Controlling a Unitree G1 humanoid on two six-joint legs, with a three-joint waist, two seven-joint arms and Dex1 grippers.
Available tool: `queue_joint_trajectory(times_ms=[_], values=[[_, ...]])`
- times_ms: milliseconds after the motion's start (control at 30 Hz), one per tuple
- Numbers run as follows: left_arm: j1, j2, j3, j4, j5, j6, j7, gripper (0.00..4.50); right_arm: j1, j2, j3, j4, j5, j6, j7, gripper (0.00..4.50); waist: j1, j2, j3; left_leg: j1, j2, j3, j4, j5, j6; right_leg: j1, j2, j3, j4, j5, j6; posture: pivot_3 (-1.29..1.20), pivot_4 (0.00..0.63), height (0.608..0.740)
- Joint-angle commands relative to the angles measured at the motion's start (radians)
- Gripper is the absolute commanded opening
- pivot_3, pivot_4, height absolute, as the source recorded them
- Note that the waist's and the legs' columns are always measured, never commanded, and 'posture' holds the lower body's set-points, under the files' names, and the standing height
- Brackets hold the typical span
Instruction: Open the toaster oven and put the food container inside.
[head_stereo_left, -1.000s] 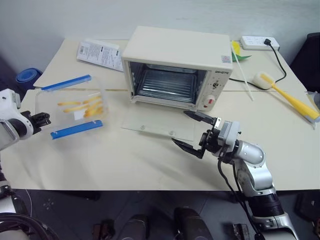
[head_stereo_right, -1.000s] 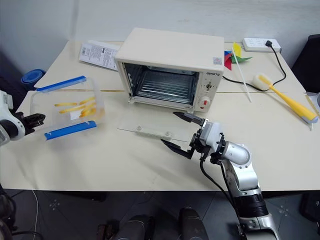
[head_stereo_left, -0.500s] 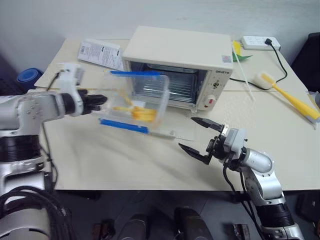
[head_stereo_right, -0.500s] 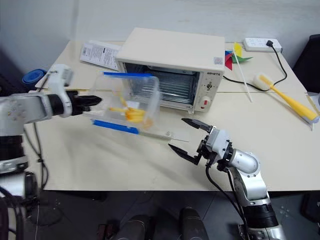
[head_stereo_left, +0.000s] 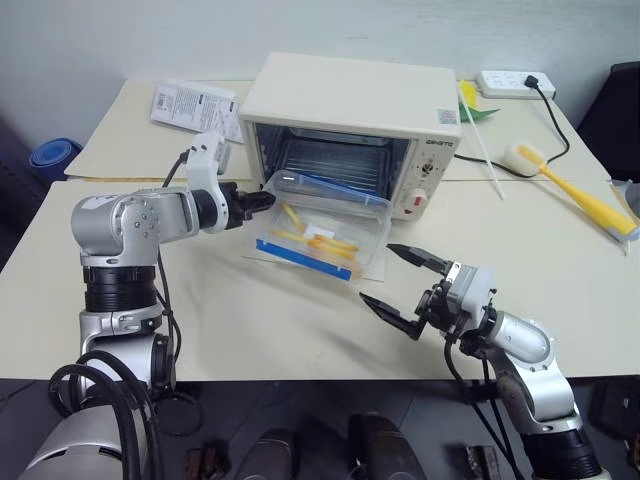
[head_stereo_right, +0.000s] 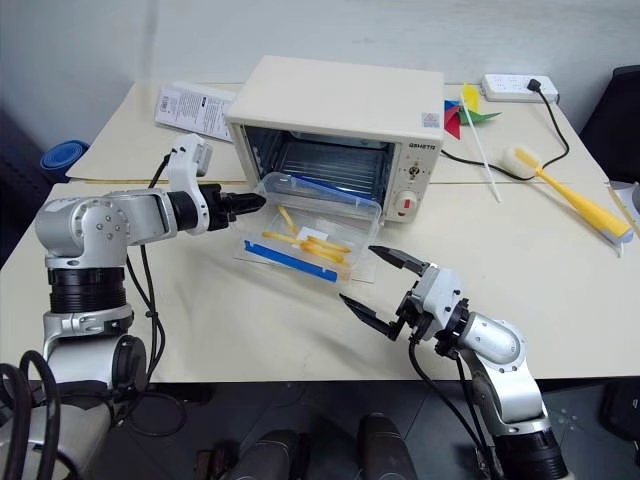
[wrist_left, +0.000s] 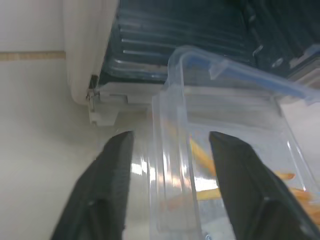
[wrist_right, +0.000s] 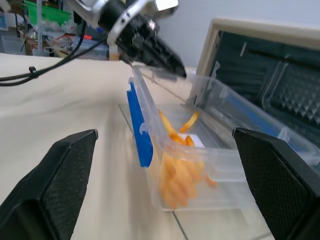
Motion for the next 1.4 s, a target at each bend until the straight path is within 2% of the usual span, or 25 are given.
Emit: queue_joint_trajectory(times_ms=[33, 167, 233, 267, 367, 433, 467, 667, 800, 1000, 1167, 1233, 1300, 1400], values=[[0.048, 0.129, 0.009, -0.035, 0.007, -0.192, -0.213, 2.67, 0.029, -0.044, 0.000, -0.117, 0.045, 0.132, -0.020, 4.13, -0.005, 0.000, 0.000, 0.000, 0.000, 0.000, 0.000, 0.000, 0.000, 0.000, 0.000, 0.000, 0.000, 0.000, 0.000, 0.00, 0.150, 0.740], [0.293, 0.325, -0.072, -0.083, 0.065, -0.615, -0.695, 1.83, 0.019, -0.059, 0.075, -0.165, 0.016, 0.251, -0.042, 2.97, -0.015, 0.001, 0.000, 0.001, 0.001, 0.000, -0.003, 0.000, -0.001, 0.000, 0.000, 0.000, -0.002, 0.000, 0.000, 0.00, 0.150, 0.740], [0.395, 0.417, -0.141, -0.128, 0.068, -0.634, -0.853, 1.23, 0.003, -0.049, 0.100, -0.151, -0.004, 0.282, -0.059, 2.28, -0.014, 0.001, 0.000, 0.001, 0.001, 0.000, -0.003, 0.000, -0.001, 0.001, 0.000, 0.000, -0.003, 0.000, 0.000, 0.00, 0.150, 0.740], [0.424, 0.433, -0.154, -0.153, 0.051, -0.621, -0.889, 0.94, -0.005, -0.047, 0.109, -0.141, -0.018, 0.287, -0.063, 1.96, -0.011, 0.002, 0.000, 0.001, 0.001, 0.000, -0.003, 0.000, -0.001, 0.002, 0.000, 0.000, -0.004, 0.000, 0.000, 0.00, 0.150, 0.740], [0.461, 0.395, -0.169, -0.215, 0.025, -0.618, -0.897, 0.05, -0.045, -0.023, 0.126, -0.102, -0.044, 0.293, -0.083, 0.94, 0.021, 0.001, 0.001, 0.000, 0.000, -0.001, -0.001, 0.000, 0.001, 0.003, -0.002, 0.000, -0.004, 0.000, 0.000, 0.00, 0.150, 0.740], [0.452, 0.298, -0.187, -0.216, 0.043, -0.650, -0.827, 0.00, -0.104, 0.007, 0.138, -0.034, -0.081, 0.285, -0.108, 0.22, 0.035, 0.001, 0.001, -0.001, -0.001, -0.003, 0.000, 0.000, 0.002, 0.003, -0.002, -0.001, -0.005, 0.000, 0.000, 0.00, 0.150, 0.740], [0.441, 0.244, -0.194, -0.205, 0.059, -0.674, -0.782, 0.00, -0.138, 0.025, 0.136, 0.011, -0.106, 0.269, -0.131, 0.03, 0.037, 0.001, 0.001, -0.001, -0.002, -0.002, 0.001, 0.000, 0.003, 0.004, -0.003, -0.001, -0.005, 0.000, 0.000, 0.00, 0.150, 0.740], [0.351, 0.023, -0.190, -0.057, 0.164, -0.768, -0.538, 0.00, -0.316, 0.085, 0.115, 0.260, -0.194, 0.157, -0.169, 0.03, 0.026, 0.000, 0.000, -0.003, -0.002, -0.001, 0.000, 0.001, 0.003, 0.000, -0.002, -0.001, -0.004, 0.001, 0.001, 0.00, 0.150, 0.740], [0.304, -0.066, -0.168, 0.036, 0.193, -0.847, -0.442, 0.00, -0.417, 0.116, 0.098, 0.397, -0.229, 0.086, -0.189, 0.03, 0.003, 0.001, 0.000, -0.003, -0.001, 0.000, 0.000, 0.001, 0.003, -0.001, -0.001, -0.001, -0.003, 0.001, 0.001, 0.00, 0.150, 0.740], [0.190, -0.180, -0.133, 0.218, 0.233, -0.988, -0.302, 0.00, -0.550, 0.190, 0.074, 0.593, -0.263, 0.000, -0.264, 0.03, 0.003, 0.000, 0.000, -0.002, -0.002, 0.000, 0.001, 0.001, 0.002, -0.001, -0.001, -0.001, -0.002, 0.001, 0.001, 0.00, 0.150, 0.740], [0.136, -0.219, -0.118, 0.313, 0.259, -1.086, -0.258, 0.00, -0.627, 0.241, 0.048, 0.733, -0.301, -0.076, -0.352, 0.03, 0.001, 0.000, 0.000, -0.002, -0.002, 0.000, 0.001, 0.001, 0.002, -0.001, -0.002, -0.001, -0.002, 0.001, 0.001, 0.00, 0.150, 0.740], [0.142, -0.213, -0.113, 0.311, 0.253, -1.110, -0.280, 0.00, -0.631, 0.242, 0.045, 0.737, -0.294, -0.081, -0.337, 0.03, -0.007, 0.000, 0.000, -0.003, -0.002, 0.000, 0.001, 0.001, 0.002, -0.001, -0.002, -0.001, -0.002, 0.001, 0.002, 0.00, 0.150, 0.740], [0.184, -0.176, -0.107, 0.243, 0.215, -1.088, -0.360, 0.00, -0.600, 0.217, 0.048, 0.671, -0.261, -0.059, -0.267, 0.03, -0.017, 0.001, 0.000, -0.003, -0.002, 0.000, 0.000, 0.001, 0.002, -0.001, -0.002, -0.002, -0.002, 0.001, 0.002, 0.00, 0.150, 0.740], [0.283, -0.062, -0.082, 0.118, 0.146, -1.028, -0.519, 0.56, -0.518, 0.147, 0.016, 0.512, -0.188, -0.007, -0.173, 0.00, -0.030, 0.001, 0.000, -0.003, -0.001, 0.000, -0.001, 0.001, 0.002, -0.001, -0.002, -0.001, 0.001, 0.001, 0.002, 0.00, 0.150, 0.740]])
